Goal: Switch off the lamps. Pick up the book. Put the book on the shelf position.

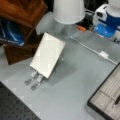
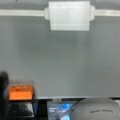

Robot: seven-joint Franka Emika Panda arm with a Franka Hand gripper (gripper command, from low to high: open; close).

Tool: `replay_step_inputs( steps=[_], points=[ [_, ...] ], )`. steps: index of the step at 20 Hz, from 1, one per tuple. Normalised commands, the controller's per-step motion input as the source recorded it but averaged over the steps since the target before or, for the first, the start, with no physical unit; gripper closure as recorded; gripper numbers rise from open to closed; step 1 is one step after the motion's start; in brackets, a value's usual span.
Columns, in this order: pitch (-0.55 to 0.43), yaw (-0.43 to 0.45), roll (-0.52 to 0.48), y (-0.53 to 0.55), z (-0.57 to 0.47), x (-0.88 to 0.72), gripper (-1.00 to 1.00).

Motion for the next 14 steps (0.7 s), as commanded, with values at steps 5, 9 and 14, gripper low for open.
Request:
replay_step_inputs(
  steps=[5,9,14],
  points=[
    [0.123,0.111,-0.011,-0.02,0.15,-0.01,-1.0],
    [0.119,0.137,-0.026,-0.05,0.18,0.04,-1.0],
    [0.127,0.147,-0.026,-0.08,0.23,0.1,-1.0]
  ],
)
